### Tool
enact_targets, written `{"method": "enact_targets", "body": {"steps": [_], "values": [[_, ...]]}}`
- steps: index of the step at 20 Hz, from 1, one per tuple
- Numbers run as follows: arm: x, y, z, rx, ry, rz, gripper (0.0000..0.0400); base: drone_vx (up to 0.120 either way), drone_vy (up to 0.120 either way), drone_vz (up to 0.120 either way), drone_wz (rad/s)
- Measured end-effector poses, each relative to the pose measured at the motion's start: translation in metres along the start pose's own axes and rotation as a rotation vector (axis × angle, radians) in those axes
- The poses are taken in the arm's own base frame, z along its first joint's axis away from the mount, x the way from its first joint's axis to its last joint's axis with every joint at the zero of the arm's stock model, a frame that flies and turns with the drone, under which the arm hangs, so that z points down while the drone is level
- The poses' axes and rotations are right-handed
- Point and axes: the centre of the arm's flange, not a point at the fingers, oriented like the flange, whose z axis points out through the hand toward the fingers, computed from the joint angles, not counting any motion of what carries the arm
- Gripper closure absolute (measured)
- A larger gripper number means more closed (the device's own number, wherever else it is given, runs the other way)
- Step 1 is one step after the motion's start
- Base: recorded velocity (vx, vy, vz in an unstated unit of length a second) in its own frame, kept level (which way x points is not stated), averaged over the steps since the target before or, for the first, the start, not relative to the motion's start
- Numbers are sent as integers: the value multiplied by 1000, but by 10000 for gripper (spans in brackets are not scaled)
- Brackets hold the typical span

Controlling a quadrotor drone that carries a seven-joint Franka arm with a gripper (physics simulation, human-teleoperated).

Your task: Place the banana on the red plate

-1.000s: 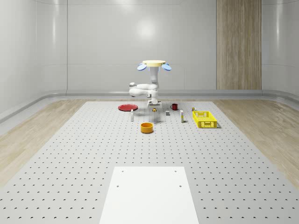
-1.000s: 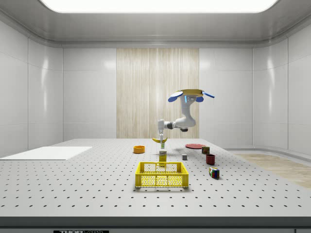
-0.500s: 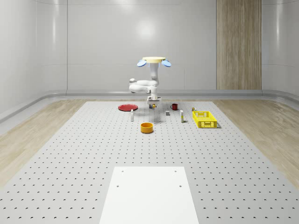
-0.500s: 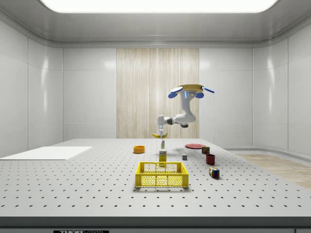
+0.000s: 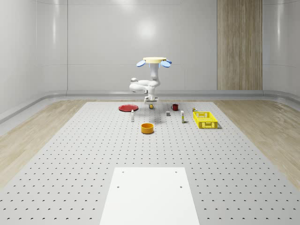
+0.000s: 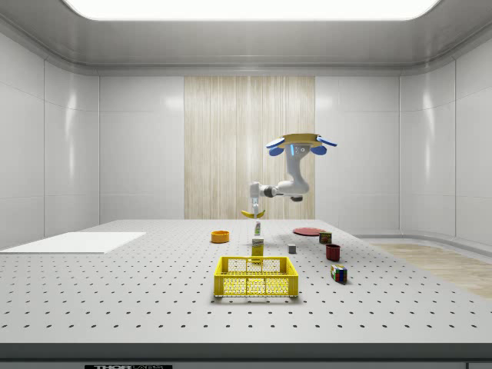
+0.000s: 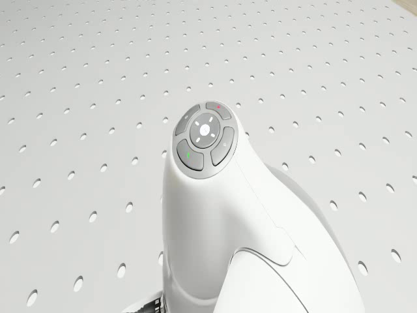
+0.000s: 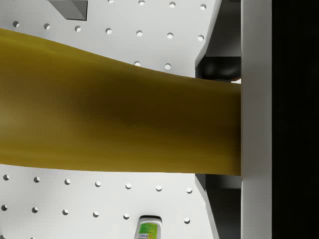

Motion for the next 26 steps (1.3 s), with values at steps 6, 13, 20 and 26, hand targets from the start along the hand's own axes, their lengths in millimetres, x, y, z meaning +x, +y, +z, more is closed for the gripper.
{"method": "enact_targets", "body": {"steps": [6, 13, 20, 26], "values": [[0, 0, 0, 0, 1, -169, 198, 0, 0, 0, -300], [0, 0, 0, 1, 3, -376, 198, 0, 0, 0, -300], [0, 0, 0, 1, 5, -586, 198, 0, 0, 0, -300], [0, 0, 0, 1, 6, -766, 198, 0, 0, 0, -300]]}}
